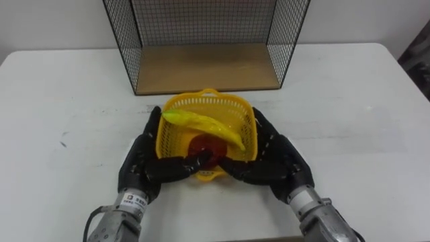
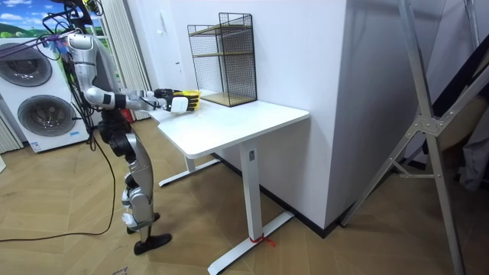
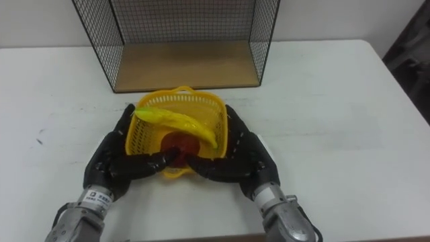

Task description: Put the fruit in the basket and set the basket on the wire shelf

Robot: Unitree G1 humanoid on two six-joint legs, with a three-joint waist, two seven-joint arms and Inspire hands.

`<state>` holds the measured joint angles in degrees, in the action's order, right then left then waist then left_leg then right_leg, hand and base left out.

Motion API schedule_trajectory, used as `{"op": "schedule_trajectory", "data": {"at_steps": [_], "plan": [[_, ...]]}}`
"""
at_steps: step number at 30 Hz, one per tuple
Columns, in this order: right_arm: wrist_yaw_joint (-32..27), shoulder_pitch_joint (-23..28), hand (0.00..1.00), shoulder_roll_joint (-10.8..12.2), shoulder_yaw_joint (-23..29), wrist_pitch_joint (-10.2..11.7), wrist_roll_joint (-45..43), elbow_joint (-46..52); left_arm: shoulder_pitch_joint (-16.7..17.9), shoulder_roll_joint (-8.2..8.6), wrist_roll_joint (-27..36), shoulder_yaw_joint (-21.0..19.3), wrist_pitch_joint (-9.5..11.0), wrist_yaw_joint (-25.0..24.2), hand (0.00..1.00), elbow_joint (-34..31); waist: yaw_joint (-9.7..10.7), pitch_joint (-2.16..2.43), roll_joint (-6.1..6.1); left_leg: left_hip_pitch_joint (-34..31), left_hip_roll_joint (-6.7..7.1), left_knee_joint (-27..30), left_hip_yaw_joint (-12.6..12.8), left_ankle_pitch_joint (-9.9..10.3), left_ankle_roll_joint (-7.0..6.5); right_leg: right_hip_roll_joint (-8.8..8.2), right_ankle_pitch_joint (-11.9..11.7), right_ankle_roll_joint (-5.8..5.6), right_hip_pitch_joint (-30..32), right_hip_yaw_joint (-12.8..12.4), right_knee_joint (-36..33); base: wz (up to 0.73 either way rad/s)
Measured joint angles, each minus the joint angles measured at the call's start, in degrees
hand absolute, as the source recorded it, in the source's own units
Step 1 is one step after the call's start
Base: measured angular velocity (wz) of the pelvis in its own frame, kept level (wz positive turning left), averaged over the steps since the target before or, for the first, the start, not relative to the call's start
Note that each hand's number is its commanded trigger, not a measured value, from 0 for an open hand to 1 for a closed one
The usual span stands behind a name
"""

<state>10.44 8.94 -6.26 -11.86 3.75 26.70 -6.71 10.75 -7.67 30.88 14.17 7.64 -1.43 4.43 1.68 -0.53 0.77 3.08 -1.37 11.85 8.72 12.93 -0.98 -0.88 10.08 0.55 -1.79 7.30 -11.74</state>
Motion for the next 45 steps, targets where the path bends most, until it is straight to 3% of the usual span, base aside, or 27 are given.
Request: {"op": "schedule_trajectory", "data": {"at_steps": [22,27,45], "plan": [[-4.12,-3.72,0.00,0.41,-1.94,0.23,-2.05,0.51,-0.02,0.02,0.71,2.25,1.48,0.00,0.00,-0.33,0.67,-0.20,0.09,-0.26,0.12,-0.14,0.56,-0.01,0.00,0.16,0.00,-0.01,0.63,-1.05,-0.12,-0.01],[-5.73,-3.92,0.00,0.50,-1.98,1.13,-2.03,0.64,-0.06,0.20,1.14,3.18,1.48,0.00,0.00,-1.05,1.34,-0.53,1.24,-0.01,0.02,-0.16,1.16,-0.01,0.00,0.32,-0.02,0.01,0.65,-1.77,-0.11,-0.07],[-9.60,-4.04,0.00,0.29,-1.42,3.96,-2.27,8.01,-2.65,0.59,2.28,3.73,1.59,0.00,0.00,-6.79,1.14,-0.35,0.76,0.65,0.00,-0.29,1.90,-0.01,0.00,0.43,-0.13,-0.03,0.40,-2.58,-0.07,-0.03]]}}
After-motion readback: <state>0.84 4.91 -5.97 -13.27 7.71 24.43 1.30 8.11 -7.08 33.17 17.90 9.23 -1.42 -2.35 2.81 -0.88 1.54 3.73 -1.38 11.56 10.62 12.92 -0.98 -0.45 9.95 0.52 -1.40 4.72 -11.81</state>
